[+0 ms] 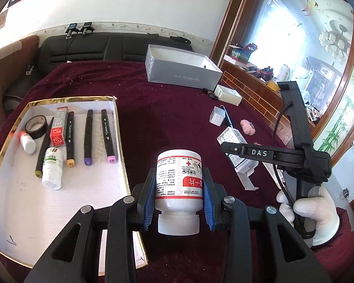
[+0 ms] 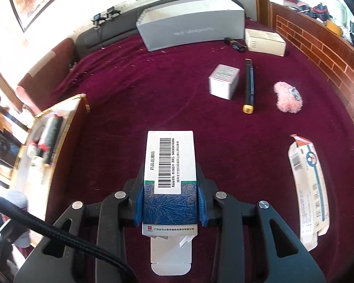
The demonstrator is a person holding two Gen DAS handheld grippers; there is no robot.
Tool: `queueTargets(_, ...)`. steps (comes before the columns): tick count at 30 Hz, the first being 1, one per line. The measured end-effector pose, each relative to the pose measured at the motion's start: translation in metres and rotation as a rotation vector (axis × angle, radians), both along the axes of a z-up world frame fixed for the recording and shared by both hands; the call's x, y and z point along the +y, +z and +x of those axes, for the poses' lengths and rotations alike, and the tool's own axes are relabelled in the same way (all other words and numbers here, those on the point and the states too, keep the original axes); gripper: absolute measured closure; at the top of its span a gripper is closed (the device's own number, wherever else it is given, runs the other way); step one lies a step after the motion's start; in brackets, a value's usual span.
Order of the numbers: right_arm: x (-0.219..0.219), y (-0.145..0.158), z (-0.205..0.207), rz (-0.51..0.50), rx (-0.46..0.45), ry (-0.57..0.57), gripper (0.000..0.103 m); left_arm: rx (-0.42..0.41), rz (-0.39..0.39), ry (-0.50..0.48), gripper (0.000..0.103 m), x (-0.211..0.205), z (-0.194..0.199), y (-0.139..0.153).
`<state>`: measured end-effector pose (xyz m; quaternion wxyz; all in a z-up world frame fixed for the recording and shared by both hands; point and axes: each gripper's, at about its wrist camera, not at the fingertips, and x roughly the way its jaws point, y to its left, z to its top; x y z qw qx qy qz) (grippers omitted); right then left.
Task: Organize objects
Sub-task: 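Carry the bottle and blue box over the white tray with both tools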
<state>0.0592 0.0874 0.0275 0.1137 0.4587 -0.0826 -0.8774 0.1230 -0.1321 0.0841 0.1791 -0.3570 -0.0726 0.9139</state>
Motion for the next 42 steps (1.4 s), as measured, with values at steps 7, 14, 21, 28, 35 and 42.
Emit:
queueTargets(7,-0.018,0.024,0.010,-0.076,0.027,0.058,0.071,0.025,0.014,0.040,0.073,-0.021,0.002,0.010)
queueTargets(14,-0.047,0.042,0.015,-0.165,0.032,0.147,0.071,0.034,0.025,0.121,0.073,-0.055,0.001,0.015)
queueTargets(21,-0.084,0.054,0.010,-0.243,0.029,0.238,0.071,0.042,0.027,0.211,0.073,-0.089,0.003,0.020)
queueTargets(28,-0.126,0.056,0.020,-0.258,0.045,0.332,0.070,0.038,0.029,0.265,0.073,-0.109,0.001,0.017)
queueTargets(35,-0.136,0.044,0.019,-0.272,0.022,0.353,0.070,0.017,0.021,0.274,0.073,-0.113,-0.002,0.008)
queueTargets(42,-0.138,0.033,0.015,-0.284,-0.001,0.360,0.070,-0.002,0.009,0.296,0.073,-0.119,-0.007,0.002)
